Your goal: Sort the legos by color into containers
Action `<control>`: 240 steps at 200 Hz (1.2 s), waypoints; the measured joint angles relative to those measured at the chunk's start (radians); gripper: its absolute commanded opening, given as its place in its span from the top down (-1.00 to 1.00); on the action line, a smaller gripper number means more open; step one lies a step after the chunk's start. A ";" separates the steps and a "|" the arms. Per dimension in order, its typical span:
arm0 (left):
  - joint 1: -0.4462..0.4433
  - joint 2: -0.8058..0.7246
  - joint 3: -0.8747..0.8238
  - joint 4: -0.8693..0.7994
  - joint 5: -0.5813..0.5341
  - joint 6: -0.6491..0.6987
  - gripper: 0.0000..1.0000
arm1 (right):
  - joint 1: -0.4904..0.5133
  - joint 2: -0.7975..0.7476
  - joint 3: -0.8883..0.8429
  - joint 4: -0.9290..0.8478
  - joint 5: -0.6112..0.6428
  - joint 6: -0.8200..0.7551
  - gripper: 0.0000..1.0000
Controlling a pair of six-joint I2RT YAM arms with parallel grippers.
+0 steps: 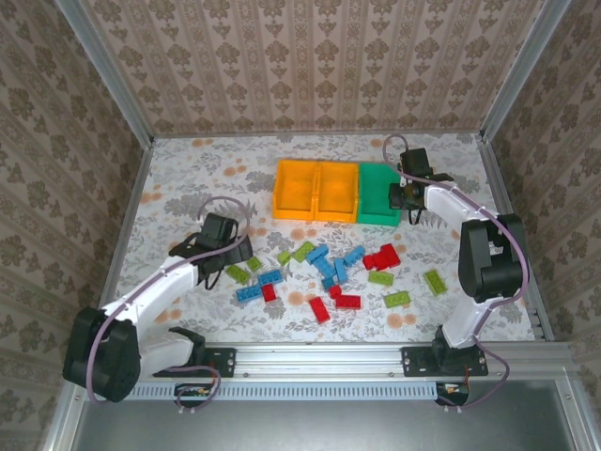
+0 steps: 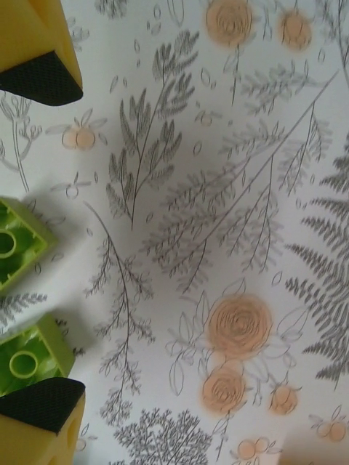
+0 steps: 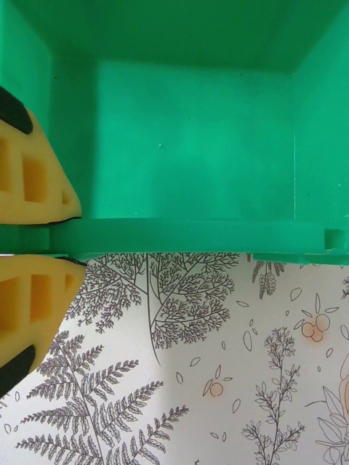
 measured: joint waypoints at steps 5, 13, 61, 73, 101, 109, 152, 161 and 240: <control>-0.011 0.014 0.008 0.000 0.003 -0.001 -1.00 | 0.000 -0.001 -0.002 0.004 0.000 -0.001 0.83; -0.029 0.032 0.019 0.001 0.009 -0.002 -1.00 | 0.000 -0.004 -0.008 0.012 0.000 -0.004 0.83; -0.159 0.121 0.080 0.078 0.055 0.086 -0.92 | 0.000 -0.035 -0.044 0.031 0.000 -0.026 0.67; -0.177 0.141 0.091 0.100 0.080 0.126 -0.84 | 0.000 -0.048 -0.052 0.029 0.000 -0.032 0.45; -0.196 0.201 0.127 0.119 0.145 0.216 -0.66 | 0.000 -0.092 -0.065 0.030 0.000 -0.029 0.26; -0.198 0.219 0.138 0.122 0.164 0.237 -0.62 | 0.000 -0.108 -0.069 0.032 0.000 -0.028 0.21; -0.210 0.301 0.174 0.143 0.259 0.319 -0.41 | 0.000 -0.169 -0.100 0.035 0.000 -0.018 0.07; -0.210 0.320 0.181 0.144 0.278 0.335 -0.40 | -0.002 -0.173 -0.104 0.036 0.000 -0.018 0.05; -0.211 0.419 0.224 0.141 0.361 0.402 -0.05 | -0.052 -0.218 -0.153 0.022 0.001 0.035 -0.07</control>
